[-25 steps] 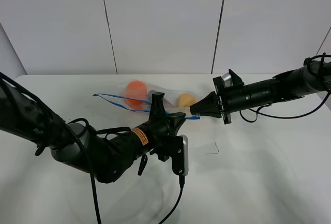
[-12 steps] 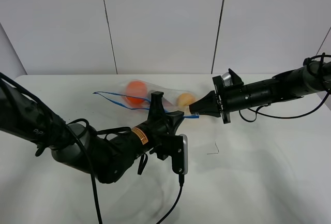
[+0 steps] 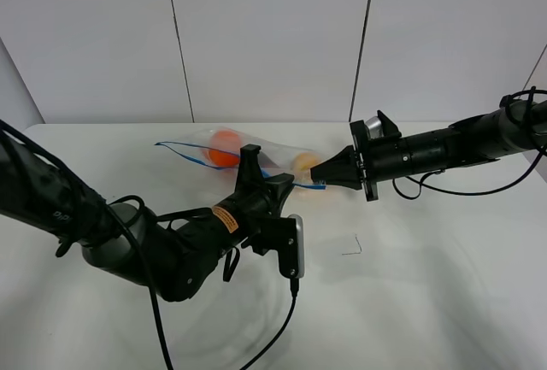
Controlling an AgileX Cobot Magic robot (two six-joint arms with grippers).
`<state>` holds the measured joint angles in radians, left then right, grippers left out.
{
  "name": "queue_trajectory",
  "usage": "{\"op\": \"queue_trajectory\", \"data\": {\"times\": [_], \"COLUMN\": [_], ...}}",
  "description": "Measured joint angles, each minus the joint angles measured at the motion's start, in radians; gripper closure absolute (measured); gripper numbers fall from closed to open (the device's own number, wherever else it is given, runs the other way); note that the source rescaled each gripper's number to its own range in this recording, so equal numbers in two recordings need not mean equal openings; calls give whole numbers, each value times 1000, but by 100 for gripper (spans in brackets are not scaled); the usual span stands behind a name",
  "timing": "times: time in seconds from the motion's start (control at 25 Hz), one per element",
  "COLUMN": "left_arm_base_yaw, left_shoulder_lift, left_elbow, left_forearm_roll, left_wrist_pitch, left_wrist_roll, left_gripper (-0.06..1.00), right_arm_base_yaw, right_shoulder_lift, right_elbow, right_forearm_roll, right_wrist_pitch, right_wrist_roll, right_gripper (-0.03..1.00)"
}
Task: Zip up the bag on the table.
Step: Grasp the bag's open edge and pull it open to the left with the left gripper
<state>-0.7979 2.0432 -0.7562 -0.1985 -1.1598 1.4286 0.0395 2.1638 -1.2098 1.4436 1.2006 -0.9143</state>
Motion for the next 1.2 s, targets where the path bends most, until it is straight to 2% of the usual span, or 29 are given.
{"op": "queue_trajectory", "data": {"times": [0.2,0.72,1.2], "left_arm_base_yaw": [67,216,228], "left_shoulder_lift": [0,0,0], "left_elbow": [39,56,65], "left_forearm_roll": [1,-2,-83], "left_wrist_pitch": [-43,-50,-50], "left_wrist_roll": [8,53,146], "left_gripper": [94,94,94], "right_arm_base_yaw": [1,1,1], "right_shoulder_lift": [0,0,0], "right_elbow": [0,0,0], "right_forearm_roll": [0,0,-4], "right_wrist_pitch": [-2,-3,-3], "right_wrist_roll": [0,0,0], "right_gripper": [97,97,97]}}
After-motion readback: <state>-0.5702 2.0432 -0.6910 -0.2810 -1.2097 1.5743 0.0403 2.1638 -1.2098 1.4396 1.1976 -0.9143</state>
